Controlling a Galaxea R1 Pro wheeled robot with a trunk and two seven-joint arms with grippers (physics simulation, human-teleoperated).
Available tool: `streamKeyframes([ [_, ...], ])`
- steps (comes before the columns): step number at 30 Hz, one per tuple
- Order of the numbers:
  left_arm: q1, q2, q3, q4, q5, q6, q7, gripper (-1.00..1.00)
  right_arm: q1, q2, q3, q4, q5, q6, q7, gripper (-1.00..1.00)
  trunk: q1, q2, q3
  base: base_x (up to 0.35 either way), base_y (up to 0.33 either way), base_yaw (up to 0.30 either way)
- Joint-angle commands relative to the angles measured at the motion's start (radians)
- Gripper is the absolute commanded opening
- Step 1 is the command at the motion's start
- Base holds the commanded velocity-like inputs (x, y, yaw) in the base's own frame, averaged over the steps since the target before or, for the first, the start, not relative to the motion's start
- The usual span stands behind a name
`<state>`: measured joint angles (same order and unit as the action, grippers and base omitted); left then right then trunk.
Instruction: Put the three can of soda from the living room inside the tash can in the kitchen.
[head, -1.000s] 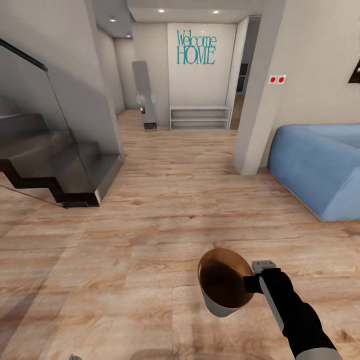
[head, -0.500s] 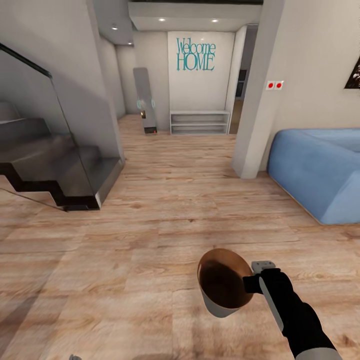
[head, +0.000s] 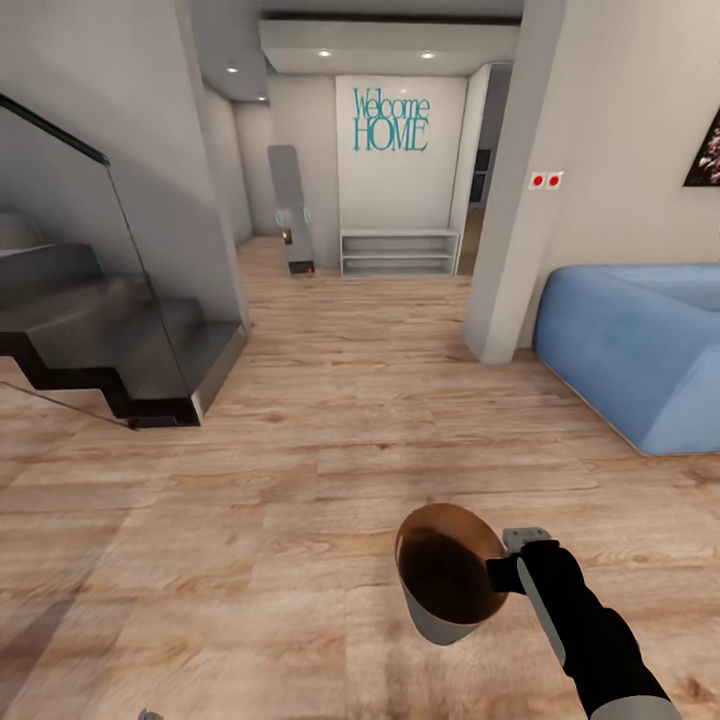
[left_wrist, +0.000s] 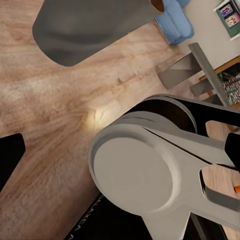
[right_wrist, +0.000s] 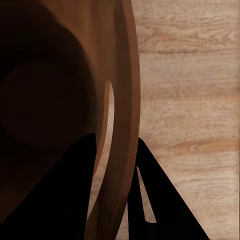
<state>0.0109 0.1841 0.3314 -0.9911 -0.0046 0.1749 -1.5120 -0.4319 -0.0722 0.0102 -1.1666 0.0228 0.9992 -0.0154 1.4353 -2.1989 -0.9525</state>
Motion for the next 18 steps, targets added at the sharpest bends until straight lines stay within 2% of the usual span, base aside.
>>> streamKeyframes([
  [1,0.000,0.000,0.000,0.000,0.000,0.000,0.000,1.00,-0.001,0.000,0.000,0.001,-0.017,-0.001,0.003,-1.00,0.000,0.000,0.001,0.057,0.107,-0.022],
  [7,0.000,0.000,0.000,0.000,0.000,0.000,0.000,1.00,-0.001,0.000,0.000,0.005,-0.019,-0.002,0.003,-1.00,0.000,0.000,0.005,0.128,0.152,-0.150],
  [18,0.000,0.000,0.000,-0.001,0.000,-0.001,-0.001,1.00,-0.001,0.001,-0.001,0.005,-0.020,-0.002,0.003,-1.00,0.000,0.000,0.017,0.017,0.019,-0.250],
])
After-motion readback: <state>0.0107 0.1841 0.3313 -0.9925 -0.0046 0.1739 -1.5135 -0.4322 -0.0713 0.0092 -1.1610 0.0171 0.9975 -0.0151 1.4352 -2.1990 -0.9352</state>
